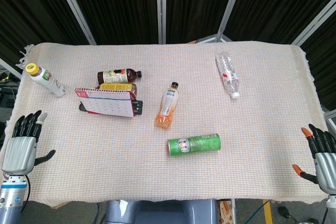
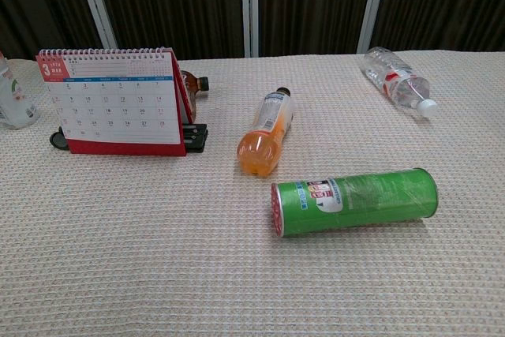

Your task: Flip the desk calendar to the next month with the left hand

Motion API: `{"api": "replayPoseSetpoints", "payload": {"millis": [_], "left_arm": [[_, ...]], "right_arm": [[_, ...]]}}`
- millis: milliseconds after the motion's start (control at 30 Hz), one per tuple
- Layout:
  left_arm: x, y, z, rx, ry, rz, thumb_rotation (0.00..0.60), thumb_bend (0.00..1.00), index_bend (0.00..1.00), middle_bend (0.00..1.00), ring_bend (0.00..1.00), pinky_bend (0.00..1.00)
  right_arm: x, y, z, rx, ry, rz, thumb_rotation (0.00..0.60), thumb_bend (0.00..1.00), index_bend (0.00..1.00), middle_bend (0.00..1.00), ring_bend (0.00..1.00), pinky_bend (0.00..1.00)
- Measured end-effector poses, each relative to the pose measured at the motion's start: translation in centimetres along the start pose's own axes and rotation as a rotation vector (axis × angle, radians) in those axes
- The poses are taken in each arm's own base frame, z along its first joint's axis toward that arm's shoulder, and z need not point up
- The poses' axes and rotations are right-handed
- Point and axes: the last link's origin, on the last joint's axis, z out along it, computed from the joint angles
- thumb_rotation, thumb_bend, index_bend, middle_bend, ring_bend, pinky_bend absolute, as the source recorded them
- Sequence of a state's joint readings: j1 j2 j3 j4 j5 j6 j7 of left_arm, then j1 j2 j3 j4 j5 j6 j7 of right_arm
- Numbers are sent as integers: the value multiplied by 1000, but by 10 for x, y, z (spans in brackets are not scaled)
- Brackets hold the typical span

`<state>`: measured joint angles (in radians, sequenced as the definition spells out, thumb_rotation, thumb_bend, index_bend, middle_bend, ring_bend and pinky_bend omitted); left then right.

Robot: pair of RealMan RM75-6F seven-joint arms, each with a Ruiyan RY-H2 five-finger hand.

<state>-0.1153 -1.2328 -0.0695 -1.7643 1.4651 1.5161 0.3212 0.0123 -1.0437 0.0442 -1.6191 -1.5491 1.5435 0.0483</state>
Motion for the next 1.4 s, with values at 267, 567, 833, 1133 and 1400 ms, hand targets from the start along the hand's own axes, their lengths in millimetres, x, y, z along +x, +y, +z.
{"api": "replayPoseSetpoints", "payload": {"millis": [267,567,833,1133,1400], "left_arm": [[-1,1,-1,-2,-4,4,600,24,0,0,0,0],[-5,2,0,-4,-25,1,600,37,0,0,0,0],[-9,0,5,47,-29,-21,600,548,0,552,551,487],[-33,3,18,166,-235,-246,600,759,0,664,668,579],[-47,9,43,218,-362,-373,600,801,0,664,668,579]], "right_arm": [[1,0,-1,0,1,2,600,93,0,0,0,0],[0,0,0,0,-3,4,600,93,0,0,0,0],[-2,-1,-1,1,-11,4,600,94,0,0,0,0],[-2,-2,-1,5,-15,14,600,93,0,0,0,0],[-1,-2,0,3,-15,20,600,93,0,0,0,0]]}}
